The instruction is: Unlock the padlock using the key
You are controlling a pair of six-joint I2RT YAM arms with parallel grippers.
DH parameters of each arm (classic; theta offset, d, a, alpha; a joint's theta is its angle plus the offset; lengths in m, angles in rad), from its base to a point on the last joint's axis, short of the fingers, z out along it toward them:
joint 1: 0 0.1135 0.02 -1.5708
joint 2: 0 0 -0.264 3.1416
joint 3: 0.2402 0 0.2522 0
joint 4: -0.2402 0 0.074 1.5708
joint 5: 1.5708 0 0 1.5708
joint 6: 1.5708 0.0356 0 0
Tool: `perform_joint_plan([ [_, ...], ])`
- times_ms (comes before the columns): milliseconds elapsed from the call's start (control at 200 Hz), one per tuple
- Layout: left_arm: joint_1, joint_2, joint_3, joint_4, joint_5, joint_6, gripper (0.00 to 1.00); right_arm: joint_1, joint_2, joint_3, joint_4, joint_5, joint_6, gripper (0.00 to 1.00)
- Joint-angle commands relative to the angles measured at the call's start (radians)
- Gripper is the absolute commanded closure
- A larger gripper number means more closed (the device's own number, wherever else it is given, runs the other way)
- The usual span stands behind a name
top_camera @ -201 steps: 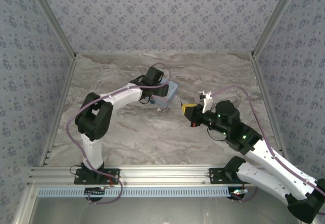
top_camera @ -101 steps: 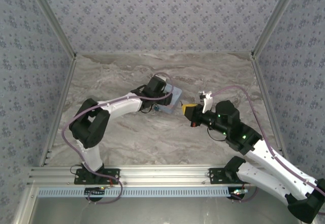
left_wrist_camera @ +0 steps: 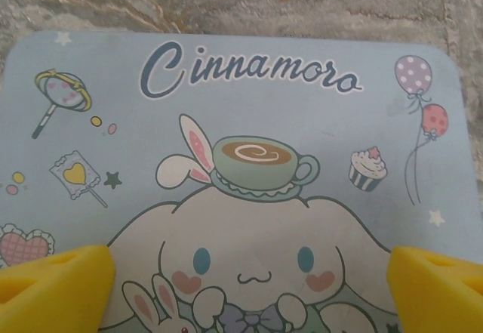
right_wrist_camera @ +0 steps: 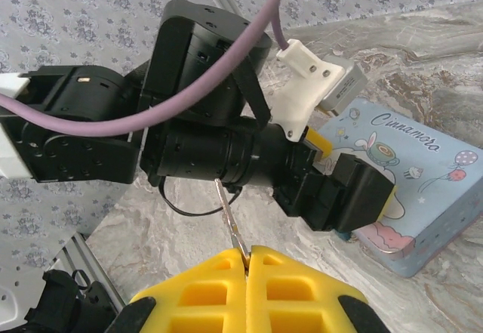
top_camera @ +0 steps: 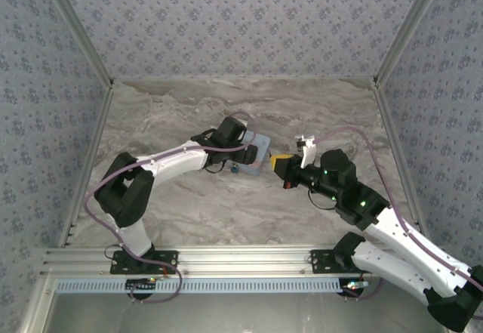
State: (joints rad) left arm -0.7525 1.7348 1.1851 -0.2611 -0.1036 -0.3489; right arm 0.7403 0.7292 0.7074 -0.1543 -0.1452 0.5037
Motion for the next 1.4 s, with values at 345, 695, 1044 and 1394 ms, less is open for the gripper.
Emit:
perform_joint_plan([
  [345,0.075,-0.389,-0.264,0.050,0.236,-0.114,0.02,0.005,-0.011,0.000,0.015,0.009,-0.012,1.00],
  [695,0.077,-0.369,-0.523,0.402,0.443,-0.220,0.04,0.002,0.027,0.032,0.015,-0.011,-0.041,1.00],
  [1044,0.136,-0.196,-0.594,0.679,0.488,-0.158,0.09,0.002,-0.010,0.009,0.016,0.005,-0.039,1.00],
  [1394,0.216,-0.115,-0.607,0.819,0.520,-0.154,0.12,0.006,0.009,-0.007,0.038,0.008,-0.015,1.00],
])
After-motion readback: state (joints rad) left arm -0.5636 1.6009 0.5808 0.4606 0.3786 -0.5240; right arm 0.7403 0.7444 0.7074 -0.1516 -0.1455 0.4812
